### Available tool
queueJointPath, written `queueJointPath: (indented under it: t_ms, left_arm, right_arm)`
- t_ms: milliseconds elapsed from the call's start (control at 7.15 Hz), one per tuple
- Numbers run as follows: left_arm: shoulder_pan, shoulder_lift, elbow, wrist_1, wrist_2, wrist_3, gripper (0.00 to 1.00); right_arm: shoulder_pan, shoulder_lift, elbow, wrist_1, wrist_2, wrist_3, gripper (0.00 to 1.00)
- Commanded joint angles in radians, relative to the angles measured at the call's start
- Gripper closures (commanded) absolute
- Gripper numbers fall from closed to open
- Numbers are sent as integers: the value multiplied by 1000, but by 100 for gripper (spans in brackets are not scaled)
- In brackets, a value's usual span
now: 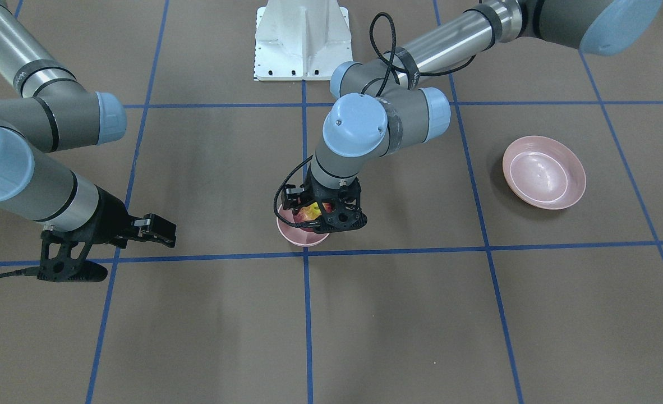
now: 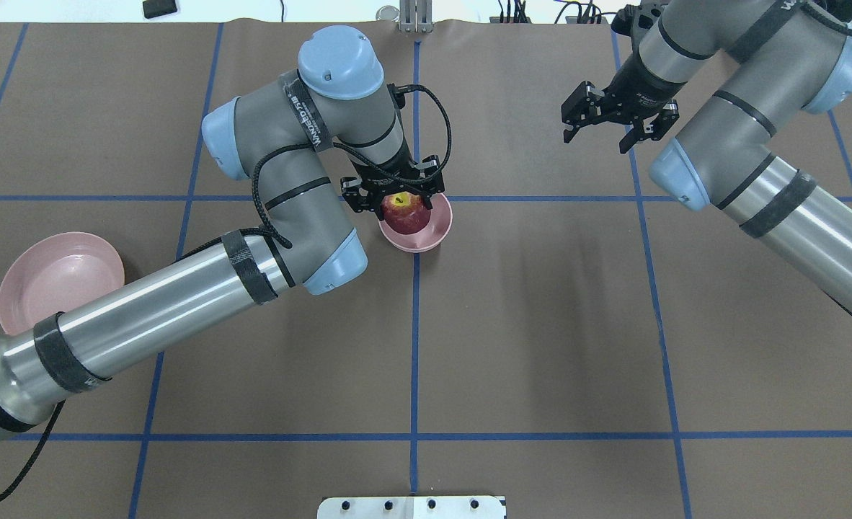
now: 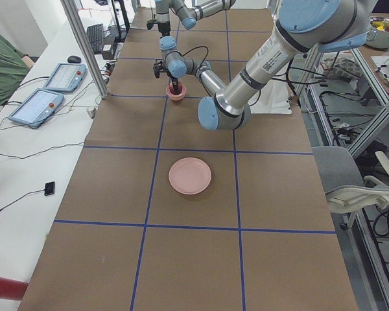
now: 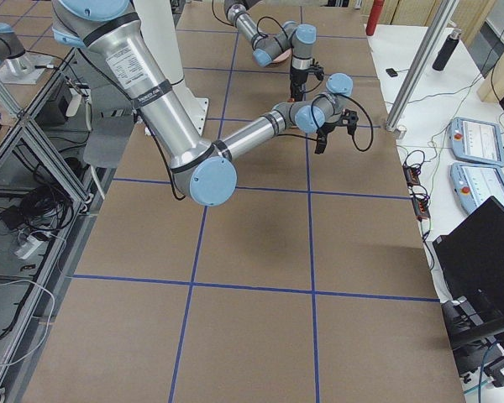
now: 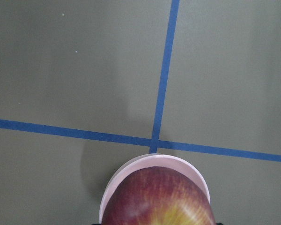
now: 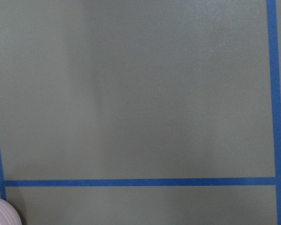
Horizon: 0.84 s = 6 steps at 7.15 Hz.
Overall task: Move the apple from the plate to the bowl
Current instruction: 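Lower the apple into the pink bowl and open the left gripper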
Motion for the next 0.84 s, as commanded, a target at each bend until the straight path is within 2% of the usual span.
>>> queueJointPath:
  t_ms: [0,140,280,559,699]
  left_arm:
    - [12,1,22,-47,25,-26,15]
    - [27,1,21,-52,57,-26,2]
    - [27,1,13,-53,57,-28,2]
    - [4,37,-80,-46,57,-17,2]
    - [-51,86,-141,-29,48,-10,2]
  right_arm:
    - [-1,0,0,0,0,0,0]
    - [-1,0,0,0,0,-1,0]
    - [-1,0,2,-2,0,-2,0]
    - [34,-18,2,-11,-2,-58,0]
    - [67,-22,3,-81,-2,-157,0]
